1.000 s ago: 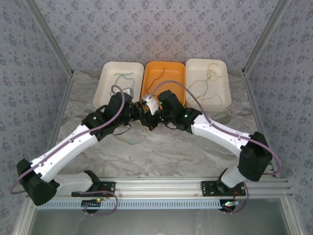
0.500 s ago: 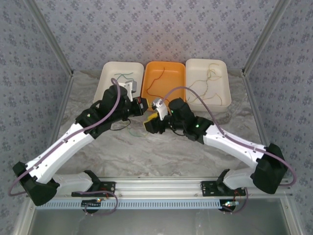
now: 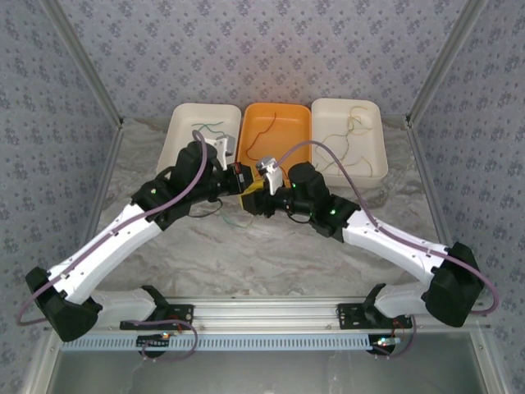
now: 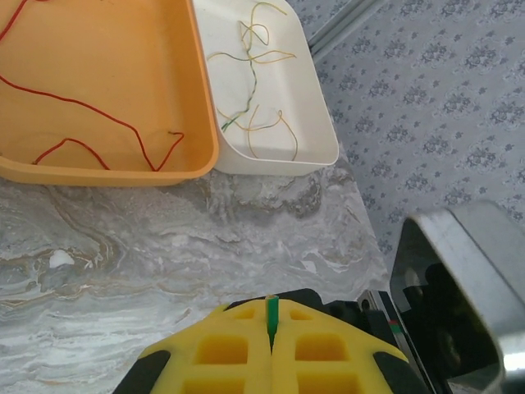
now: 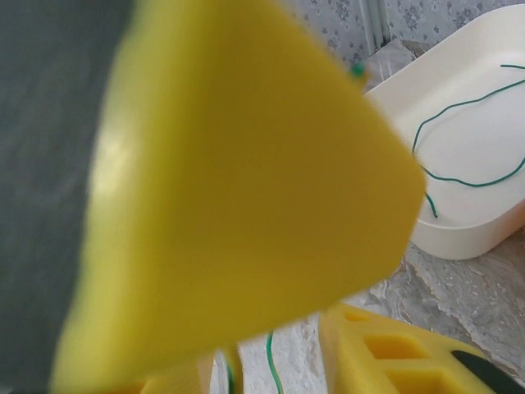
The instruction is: Untangle the cables
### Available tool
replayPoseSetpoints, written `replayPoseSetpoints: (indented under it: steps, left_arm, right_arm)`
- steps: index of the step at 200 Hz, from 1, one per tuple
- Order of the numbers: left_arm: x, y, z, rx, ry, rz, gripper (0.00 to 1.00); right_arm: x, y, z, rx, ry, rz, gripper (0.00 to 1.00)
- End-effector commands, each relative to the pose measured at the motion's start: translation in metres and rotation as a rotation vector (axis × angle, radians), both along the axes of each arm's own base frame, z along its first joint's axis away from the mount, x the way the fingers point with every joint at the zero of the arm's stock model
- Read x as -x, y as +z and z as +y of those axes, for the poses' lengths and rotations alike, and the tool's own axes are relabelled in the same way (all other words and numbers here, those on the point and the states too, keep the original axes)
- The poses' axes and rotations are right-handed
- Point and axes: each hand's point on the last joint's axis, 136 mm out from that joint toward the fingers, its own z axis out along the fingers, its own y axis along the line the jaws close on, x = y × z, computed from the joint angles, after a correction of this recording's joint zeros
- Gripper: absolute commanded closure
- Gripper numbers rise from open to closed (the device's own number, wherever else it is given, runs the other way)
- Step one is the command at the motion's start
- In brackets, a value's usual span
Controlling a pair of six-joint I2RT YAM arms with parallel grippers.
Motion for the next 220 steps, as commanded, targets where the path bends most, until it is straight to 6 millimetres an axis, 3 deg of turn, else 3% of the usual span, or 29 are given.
replayPoseSetpoints:
  steps: [1,18,41,63,70,80,100,103,122,164,194,220]
  left_arm:
    - [-0.001,0.010,-0.006,0.032,-0.026,-0.021,1.00]
    - [-0.001,0.008,-0.006,0.027,-0.026,-0.016,1.00]
    - [-0.001,0.008,-0.007,0.029,-0.027,-0.015,1.00]
    - [-0.001,0.010,-0.008,0.032,-0.033,-0.009,0.99]
    - [-0.002,0.012,-0.005,0.030,-0.021,-0.005,0.85]
    - [-0.004,0.016,0.003,0.024,0.019,-0.010,0.57]
    - [-0.003,0.027,0.039,0.010,0.161,-0.050,0.05]
    - [-0.002,0.028,0.044,0.008,0.179,-0.055,0.01]
    - [0.003,0.025,0.073,0.007,0.270,-0.044,0.01]
    - [0.007,-0.042,0.108,0.005,0.386,0.087,0.10]
    - [-0.005,-0.070,0.098,0.158,0.355,0.171,0.12]
    - [-0.014,-0.076,0.081,0.221,0.308,0.196,0.15]
  right_arm:
    - [-0.006,0.028,0.004,-0.080,0.003,-0.012,0.64]
    - [-0.009,0.030,0.002,-0.092,-0.002,-0.003,0.73]
    - [-0.012,0.029,0.001,-0.100,-0.002,0.013,0.99]
    - [-0.012,0.026,-0.001,-0.106,-0.005,0.018,1.00]
    - [-0.012,0.027,-0.002,-0.115,-0.010,0.017,1.00]
    - [-0.014,0.026,-0.007,-0.120,-0.025,0.018,1.00]
    - [-0.016,0.027,-0.020,-0.127,-0.052,0.011,1.00]
    - [-0.016,0.027,-0.022,-0.129,-0.055,0.010,1.00]
    - [-0.018,0.032,-0.033,-0.141,-0.078,-0.004,1.00]
    - [-0.017,0.043,-0.042,-0.160,-0.093,-0.019,1.00]
    - [-0.011,0.047,-0.040,-0.165,-0.080,-0.028,1.00]
    - [-0.008,0.046,-0.037,-0.161,-0.075,-0.027,1.00]
